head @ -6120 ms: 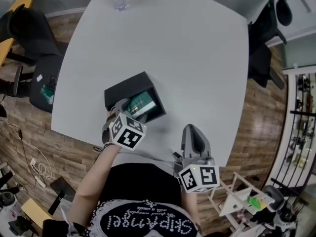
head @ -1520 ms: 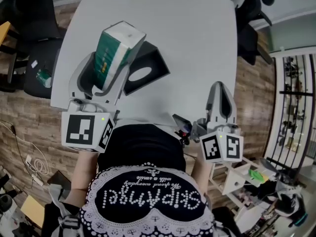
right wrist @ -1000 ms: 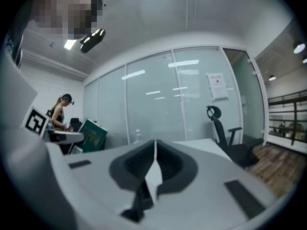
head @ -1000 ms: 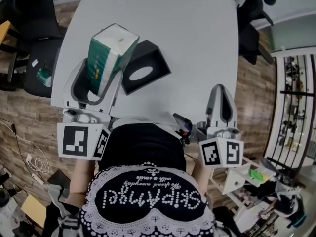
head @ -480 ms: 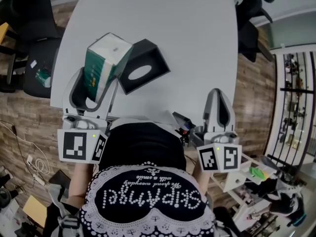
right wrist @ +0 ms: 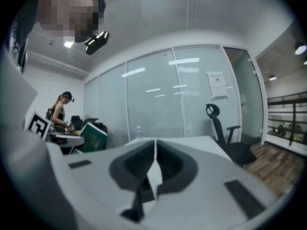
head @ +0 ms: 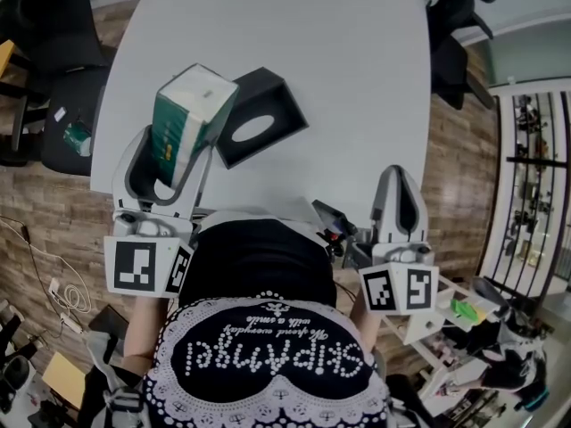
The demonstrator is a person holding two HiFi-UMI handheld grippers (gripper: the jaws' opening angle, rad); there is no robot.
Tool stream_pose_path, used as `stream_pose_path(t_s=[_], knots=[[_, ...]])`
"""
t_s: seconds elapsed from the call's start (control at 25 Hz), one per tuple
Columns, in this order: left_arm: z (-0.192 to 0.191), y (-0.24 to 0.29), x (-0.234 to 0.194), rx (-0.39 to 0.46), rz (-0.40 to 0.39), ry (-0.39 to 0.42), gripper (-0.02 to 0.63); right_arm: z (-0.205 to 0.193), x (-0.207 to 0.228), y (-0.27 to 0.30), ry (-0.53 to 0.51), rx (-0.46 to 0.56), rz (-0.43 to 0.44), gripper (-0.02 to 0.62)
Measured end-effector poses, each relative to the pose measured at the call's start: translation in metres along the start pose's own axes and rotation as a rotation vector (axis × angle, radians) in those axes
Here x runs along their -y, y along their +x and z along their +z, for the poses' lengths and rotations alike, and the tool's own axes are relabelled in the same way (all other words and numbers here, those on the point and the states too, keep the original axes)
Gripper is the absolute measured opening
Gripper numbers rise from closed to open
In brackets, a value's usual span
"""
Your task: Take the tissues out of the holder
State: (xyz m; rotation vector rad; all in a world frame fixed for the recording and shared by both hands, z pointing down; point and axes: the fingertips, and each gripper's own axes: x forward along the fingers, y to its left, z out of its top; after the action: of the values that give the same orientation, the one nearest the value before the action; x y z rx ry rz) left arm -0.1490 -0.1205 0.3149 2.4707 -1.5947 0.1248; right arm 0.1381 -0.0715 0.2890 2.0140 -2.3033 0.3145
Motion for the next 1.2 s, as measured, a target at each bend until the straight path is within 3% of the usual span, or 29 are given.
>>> stream_pose_path(t_s=[1.2], knots=[[0.0032,0.0030,0.0018,-0.001,-0.010,0.005,0.350,-0.0044,0.0051,0.0006,-0.007,-0.011,-0.011,0.035]])
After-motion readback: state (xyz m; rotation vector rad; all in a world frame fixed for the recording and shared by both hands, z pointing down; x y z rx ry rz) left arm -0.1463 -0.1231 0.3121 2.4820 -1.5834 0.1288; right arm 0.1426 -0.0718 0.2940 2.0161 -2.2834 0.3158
